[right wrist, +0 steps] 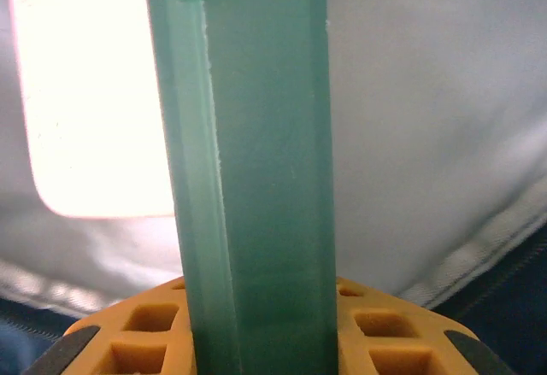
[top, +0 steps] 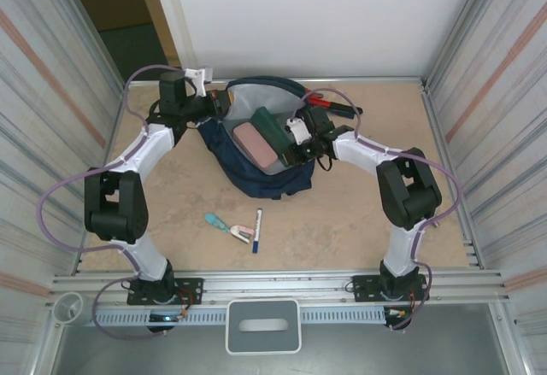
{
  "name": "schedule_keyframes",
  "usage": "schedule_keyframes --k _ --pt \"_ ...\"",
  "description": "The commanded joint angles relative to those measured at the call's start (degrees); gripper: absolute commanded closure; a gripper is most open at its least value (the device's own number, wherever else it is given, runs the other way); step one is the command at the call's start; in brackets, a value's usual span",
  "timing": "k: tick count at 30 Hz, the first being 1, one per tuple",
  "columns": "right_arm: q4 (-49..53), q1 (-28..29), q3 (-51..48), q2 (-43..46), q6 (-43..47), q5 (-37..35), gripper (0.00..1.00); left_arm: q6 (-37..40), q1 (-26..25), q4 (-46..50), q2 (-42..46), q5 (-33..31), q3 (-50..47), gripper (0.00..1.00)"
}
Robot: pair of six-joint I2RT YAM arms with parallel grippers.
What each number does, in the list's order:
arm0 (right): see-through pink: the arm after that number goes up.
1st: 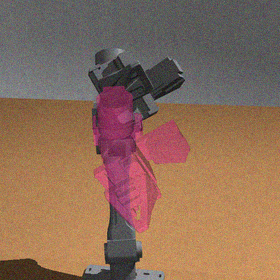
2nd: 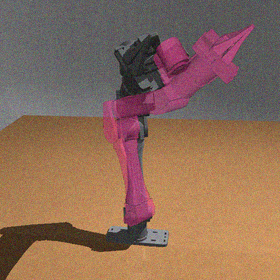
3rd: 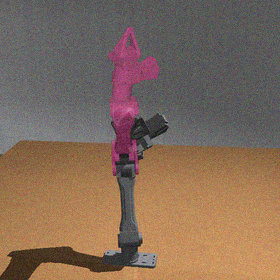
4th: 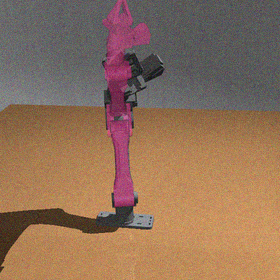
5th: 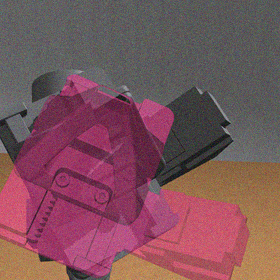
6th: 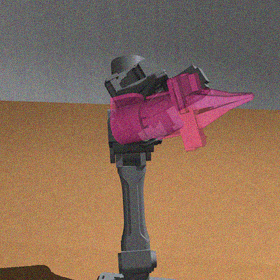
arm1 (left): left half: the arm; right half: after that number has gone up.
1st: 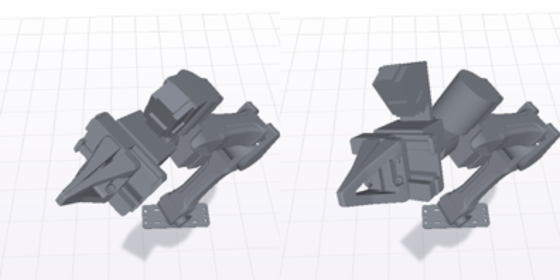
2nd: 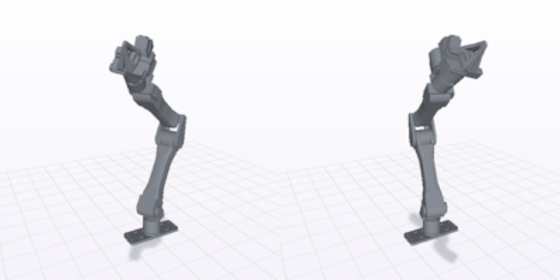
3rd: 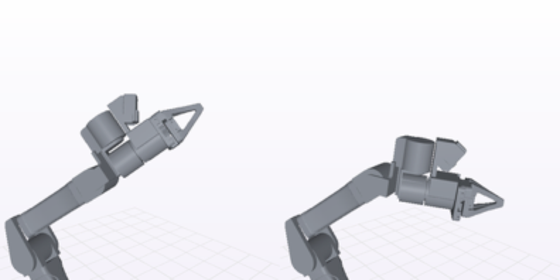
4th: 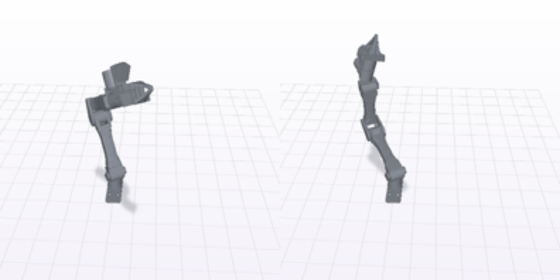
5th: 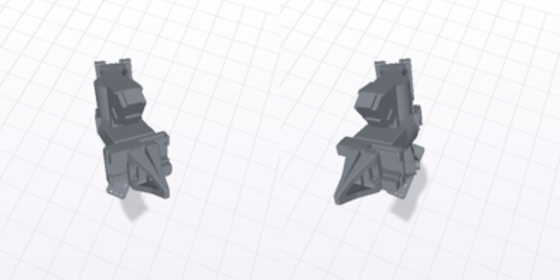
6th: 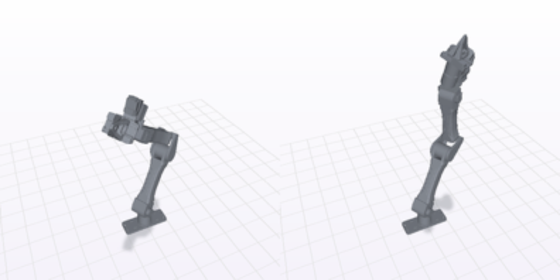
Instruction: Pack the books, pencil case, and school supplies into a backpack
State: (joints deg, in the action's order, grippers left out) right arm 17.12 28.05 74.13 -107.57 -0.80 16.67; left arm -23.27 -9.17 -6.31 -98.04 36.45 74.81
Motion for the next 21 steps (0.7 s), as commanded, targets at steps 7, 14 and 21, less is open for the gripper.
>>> schedule_keyframes --k 7,14,21 --pt "-4.51 -6.13 3.00 -2.23 -23.32 20.95 0.87 -12.97 -0.85 -24.40 6.89 9.77 -5.53 1.00" --pt "-7.70 -6.54 2.31 -5.48 -31.56 27.64 0.87 -14.90 -0.85 -29.69 6.76 9.78 -4.51 1.00" --pt "-6.36 -7.60 8.97 -10.56 -34.95 28.42 0.85 -14.67 -1.20 -29.25 4.54 12.55 -2.85 1.00"
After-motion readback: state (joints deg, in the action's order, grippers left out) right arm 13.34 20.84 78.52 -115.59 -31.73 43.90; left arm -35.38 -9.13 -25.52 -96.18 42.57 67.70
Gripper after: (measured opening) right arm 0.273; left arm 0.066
